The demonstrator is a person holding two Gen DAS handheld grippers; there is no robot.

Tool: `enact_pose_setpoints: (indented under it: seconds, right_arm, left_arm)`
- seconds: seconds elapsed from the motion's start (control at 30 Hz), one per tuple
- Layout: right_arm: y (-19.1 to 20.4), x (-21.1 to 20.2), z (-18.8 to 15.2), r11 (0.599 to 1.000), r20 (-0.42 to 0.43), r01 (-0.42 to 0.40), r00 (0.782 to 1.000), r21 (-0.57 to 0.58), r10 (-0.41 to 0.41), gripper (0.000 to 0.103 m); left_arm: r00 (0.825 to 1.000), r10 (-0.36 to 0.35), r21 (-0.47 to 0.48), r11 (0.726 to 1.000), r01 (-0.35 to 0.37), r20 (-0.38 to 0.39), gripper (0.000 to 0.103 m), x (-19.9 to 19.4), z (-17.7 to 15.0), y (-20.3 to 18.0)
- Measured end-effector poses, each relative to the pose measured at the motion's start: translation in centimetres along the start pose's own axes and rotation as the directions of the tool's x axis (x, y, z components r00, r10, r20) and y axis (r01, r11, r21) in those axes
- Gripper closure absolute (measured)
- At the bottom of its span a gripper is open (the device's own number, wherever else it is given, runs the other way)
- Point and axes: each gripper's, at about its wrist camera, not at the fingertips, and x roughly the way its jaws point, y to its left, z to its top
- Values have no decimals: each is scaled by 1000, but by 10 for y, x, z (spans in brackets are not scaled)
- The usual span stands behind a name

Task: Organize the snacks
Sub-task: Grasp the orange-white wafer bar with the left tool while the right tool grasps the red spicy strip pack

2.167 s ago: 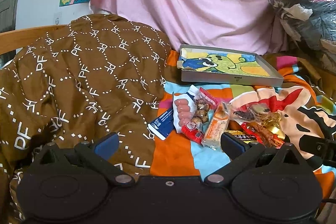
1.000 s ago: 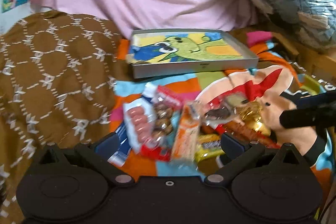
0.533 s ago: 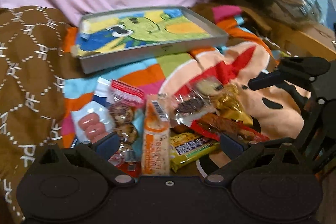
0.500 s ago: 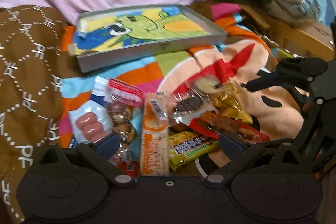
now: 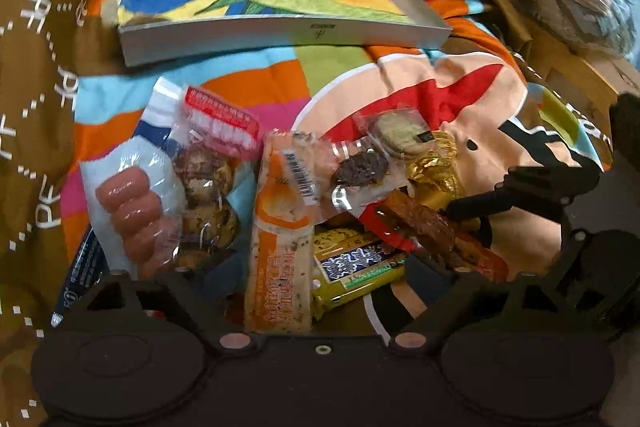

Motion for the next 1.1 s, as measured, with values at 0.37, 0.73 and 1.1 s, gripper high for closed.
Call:
enact_pose_setpoints:
  seconds: [0.37, 0.73, 1.1]
  right_arm:
    - [-3, 4, 1, 998, 4, 50, 999, 23, -50, 25]
    - [-2, 9, -2, 995, -9, 102, 995, 9, -102, 43]
    - [13, 7, -5, 983, 16, 160, 987, -84, -159, 55]
  left_arm:
    - [996, 43, -94, 994, -50, -83, 50, 11, 6, 13]
    - [980, 142, -117, 980, -159, -141, 64, 19, 14, 5]
    - [959, 147, -268, 940, -212, -242, 66, 11, 17, -11]
